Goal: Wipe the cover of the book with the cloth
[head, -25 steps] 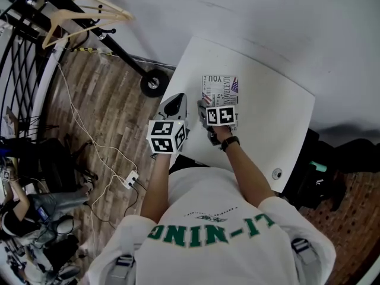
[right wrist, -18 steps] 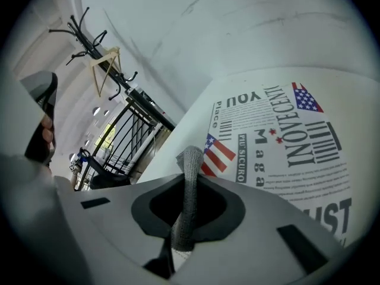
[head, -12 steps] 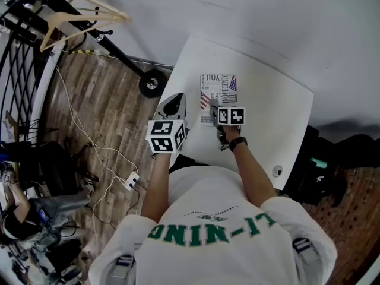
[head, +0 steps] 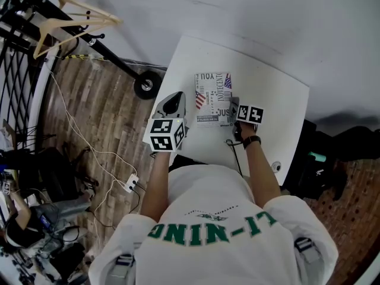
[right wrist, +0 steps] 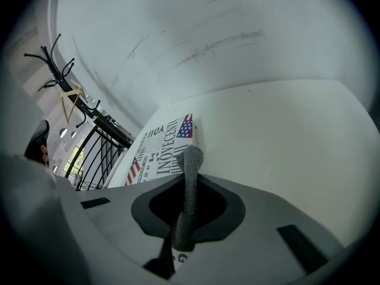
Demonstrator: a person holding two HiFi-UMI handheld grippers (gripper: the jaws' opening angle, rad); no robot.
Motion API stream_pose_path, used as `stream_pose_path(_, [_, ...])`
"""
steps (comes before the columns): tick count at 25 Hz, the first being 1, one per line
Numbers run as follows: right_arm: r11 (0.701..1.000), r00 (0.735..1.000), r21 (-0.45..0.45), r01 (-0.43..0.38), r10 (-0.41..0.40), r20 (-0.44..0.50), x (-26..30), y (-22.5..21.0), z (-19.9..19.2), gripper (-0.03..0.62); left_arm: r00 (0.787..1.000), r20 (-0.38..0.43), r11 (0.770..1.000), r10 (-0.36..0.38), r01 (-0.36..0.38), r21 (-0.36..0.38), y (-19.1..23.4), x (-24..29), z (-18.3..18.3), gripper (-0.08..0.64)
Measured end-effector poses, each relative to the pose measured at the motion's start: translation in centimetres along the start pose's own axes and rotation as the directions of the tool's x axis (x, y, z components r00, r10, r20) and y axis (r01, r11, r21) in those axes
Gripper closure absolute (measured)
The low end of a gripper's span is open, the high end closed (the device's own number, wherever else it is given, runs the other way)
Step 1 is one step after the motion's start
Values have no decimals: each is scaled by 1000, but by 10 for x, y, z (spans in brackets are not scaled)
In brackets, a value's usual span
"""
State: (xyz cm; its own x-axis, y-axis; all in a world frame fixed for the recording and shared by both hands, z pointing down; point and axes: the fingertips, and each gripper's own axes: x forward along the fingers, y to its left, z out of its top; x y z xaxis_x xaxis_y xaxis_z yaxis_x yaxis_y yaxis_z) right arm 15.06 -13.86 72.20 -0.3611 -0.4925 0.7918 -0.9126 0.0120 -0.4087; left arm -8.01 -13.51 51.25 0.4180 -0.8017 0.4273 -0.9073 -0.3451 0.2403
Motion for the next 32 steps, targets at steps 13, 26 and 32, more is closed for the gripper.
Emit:
stream_pose_path(13, [957, 966, -157, -243, 225, -124, 29, 139, -42, 554, 1000, -4, 1000, 26, -26, -5, 11, -5, -2, 552])
stream_pose_path(26, [967, 975, -158, -199, 180, -131, 28, 105, -48, 554, 999, -1, 999, 44, -44, -5, 18, -11, -2, 552])
stream_pose_path(32, [993, 996, -92, -74, 70, -49, -3, 25, -28, 554, 1000, -6, 1000, 12, -12, -2, 9, -2, -3, 552])
